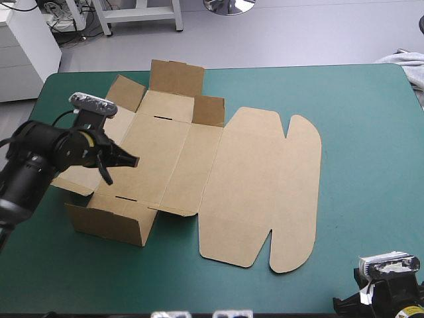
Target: Fold the box
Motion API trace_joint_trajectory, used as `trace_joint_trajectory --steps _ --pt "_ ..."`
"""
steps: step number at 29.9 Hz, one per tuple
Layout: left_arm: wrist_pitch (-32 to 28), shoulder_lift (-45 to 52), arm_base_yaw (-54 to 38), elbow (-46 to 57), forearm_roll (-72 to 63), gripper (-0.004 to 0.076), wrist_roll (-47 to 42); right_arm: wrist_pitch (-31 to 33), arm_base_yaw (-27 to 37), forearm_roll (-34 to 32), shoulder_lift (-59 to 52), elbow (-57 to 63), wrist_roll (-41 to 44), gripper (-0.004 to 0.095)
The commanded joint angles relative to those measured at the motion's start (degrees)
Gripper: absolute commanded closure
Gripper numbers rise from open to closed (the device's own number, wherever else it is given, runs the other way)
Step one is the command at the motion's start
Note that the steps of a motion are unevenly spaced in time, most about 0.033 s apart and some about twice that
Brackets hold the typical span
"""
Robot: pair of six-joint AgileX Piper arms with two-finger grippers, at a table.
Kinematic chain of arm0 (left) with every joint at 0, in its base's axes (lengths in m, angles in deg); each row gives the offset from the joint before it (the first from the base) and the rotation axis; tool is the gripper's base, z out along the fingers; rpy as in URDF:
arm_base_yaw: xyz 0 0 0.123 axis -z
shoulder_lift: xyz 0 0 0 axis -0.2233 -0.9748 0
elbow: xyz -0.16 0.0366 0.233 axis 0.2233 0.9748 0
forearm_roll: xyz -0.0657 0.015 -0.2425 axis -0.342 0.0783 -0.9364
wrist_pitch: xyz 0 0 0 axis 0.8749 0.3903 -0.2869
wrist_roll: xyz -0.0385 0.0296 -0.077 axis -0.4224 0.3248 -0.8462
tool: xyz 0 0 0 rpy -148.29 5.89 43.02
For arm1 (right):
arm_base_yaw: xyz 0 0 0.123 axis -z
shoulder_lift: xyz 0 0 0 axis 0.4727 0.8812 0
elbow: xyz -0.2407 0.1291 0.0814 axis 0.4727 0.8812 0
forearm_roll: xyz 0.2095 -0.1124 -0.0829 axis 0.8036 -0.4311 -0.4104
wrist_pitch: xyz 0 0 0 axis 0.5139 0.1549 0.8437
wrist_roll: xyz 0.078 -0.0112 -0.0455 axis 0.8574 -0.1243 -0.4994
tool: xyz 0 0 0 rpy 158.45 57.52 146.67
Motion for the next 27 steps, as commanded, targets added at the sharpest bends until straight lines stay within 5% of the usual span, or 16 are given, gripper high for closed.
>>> trace_joint_trajectory --steps 1,18,27 --pt "-3.9 -4.4 -3.3 -5.3 0.5 0.0734 0.2 -3.3 -0.2 1.0 0.9 -1.2 -0.3 0.0927" --pt "-6.1 -17.6 -35.6 -10.3 -23.3 0.0734 20.8 -3.3 -0.2 0.8 0.9 -1.2 -0.3 0.0927" --pt "0.1 -22.9 -47.2 -10.3 -39.0 0.0733 37.1 -3.3 -0.2 0.8 0.9 -1.2 -0.3 0.0926"
